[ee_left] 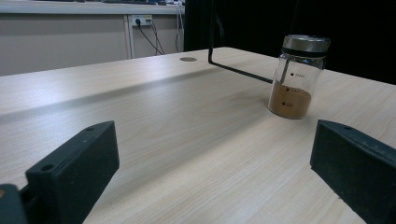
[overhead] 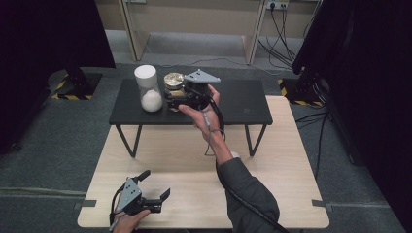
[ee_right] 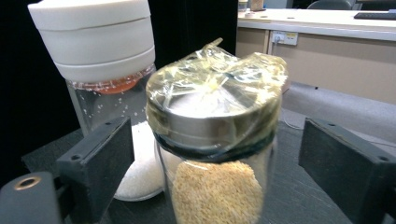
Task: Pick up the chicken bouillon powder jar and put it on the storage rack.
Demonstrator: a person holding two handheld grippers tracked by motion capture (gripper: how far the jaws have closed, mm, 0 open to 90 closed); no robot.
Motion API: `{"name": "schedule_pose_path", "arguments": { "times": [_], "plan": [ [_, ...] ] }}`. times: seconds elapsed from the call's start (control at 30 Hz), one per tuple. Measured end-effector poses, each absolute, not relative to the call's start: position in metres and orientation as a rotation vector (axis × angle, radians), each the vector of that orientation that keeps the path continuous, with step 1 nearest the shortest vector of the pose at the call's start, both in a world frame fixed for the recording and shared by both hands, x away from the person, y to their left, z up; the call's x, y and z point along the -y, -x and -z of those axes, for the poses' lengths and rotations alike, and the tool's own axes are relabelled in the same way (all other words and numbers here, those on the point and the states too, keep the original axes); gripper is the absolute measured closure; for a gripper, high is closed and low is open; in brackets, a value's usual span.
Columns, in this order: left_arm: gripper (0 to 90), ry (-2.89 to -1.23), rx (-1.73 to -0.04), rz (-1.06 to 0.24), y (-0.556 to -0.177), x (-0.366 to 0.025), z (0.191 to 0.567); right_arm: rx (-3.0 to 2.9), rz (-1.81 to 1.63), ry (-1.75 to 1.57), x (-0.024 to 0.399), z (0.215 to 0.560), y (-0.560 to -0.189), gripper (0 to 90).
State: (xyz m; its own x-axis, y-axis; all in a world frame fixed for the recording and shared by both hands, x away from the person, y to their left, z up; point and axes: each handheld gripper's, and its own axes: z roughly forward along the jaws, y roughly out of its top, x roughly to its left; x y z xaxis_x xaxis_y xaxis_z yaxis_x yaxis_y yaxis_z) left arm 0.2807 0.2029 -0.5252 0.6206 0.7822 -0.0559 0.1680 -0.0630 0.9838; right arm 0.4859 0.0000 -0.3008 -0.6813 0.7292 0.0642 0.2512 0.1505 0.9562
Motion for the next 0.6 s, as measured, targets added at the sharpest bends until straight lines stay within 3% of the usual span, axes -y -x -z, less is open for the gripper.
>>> {"name": "schedule_pose_path", "arguments": {
  "times": [0.1, 0.6],
  "plan": [
    [0.6, -1.585, -0.813, -0.607, -0.281, -0.203, 0.525, -2.013, -1.553, -0.949, 0.002, 0.301, -0.485, 3.5],
    [0.6, -1.586, -0.814, -0.609, -0.281, -0.203, 0.525, -2.005, -1.613, -0.917, 0.012, 0.301, -0.467, 1.8]
  ]
}}
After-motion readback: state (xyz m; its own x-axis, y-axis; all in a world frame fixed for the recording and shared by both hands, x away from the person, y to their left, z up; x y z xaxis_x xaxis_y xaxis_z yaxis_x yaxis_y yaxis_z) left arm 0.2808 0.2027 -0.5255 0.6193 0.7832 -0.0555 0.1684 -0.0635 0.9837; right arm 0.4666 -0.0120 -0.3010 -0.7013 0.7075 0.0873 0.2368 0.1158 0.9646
